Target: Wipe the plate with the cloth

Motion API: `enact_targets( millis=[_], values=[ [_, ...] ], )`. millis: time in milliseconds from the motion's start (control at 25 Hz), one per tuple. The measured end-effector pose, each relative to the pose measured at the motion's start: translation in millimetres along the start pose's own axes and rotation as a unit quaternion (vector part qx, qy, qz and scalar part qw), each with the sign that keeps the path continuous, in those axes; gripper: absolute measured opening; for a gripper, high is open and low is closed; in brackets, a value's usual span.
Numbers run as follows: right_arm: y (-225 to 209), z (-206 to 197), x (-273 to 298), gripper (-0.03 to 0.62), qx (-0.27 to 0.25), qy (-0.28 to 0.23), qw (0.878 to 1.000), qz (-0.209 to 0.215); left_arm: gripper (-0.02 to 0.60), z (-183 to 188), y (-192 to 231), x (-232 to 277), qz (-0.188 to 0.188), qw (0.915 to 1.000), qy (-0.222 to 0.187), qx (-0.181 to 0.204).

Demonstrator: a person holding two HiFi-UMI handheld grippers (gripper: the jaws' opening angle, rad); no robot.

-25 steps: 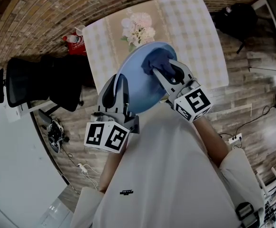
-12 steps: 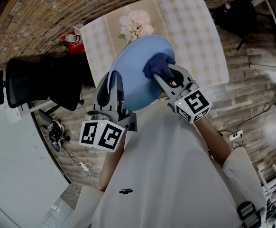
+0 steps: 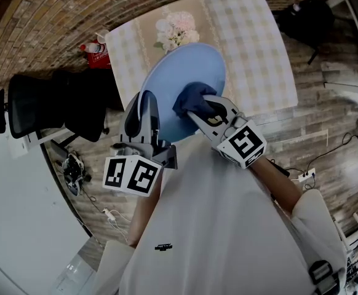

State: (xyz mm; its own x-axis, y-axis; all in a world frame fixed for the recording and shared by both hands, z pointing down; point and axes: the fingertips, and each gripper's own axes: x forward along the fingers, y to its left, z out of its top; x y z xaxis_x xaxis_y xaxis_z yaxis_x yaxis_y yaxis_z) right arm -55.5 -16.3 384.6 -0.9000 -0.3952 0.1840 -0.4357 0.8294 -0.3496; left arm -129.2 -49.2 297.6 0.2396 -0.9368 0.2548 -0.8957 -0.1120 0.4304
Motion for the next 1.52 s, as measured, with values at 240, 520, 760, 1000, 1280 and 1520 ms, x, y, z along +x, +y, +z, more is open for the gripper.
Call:
enact_targets(
  millis=[240,520,760,1000,1280,1520],
  values=[
    [7,13,2,0.118,-0.013,-0.011,1.000,0.010,0.048,-4,-7,-1,-0.009,0.9999,0.003,0.012],
    [7,35,0,0.118,-0.022,-0.045,0.999,-0.001,0.048,-15,-16,-5,-0.017,0.9992,0.014,0.032],
    [3,54,-4,0.118,-0.026,-0.074,0.997,-0.016,0.048,-36,-21,-12,-0.018,0.9985,0.035,0.038],
    [-12,70,-12,0.118,-0.035,-0.093,0.994,-0.041,0.048,-45,-25,-20,-0.026,0.9979,0.044,0.038],
    [-30,67,-19,0.118,-0.036,-0.093,0.993,-0.064,0.048,-47,-25,-25,-0.026,0.9981,0.044,0.034],
    [-50,52,-26,0.118,-0.028,-0.079,0.993,-0.087,0.048,-43,-21,-29,-0.020,0.9989,0.034,0.024]
  ],
)
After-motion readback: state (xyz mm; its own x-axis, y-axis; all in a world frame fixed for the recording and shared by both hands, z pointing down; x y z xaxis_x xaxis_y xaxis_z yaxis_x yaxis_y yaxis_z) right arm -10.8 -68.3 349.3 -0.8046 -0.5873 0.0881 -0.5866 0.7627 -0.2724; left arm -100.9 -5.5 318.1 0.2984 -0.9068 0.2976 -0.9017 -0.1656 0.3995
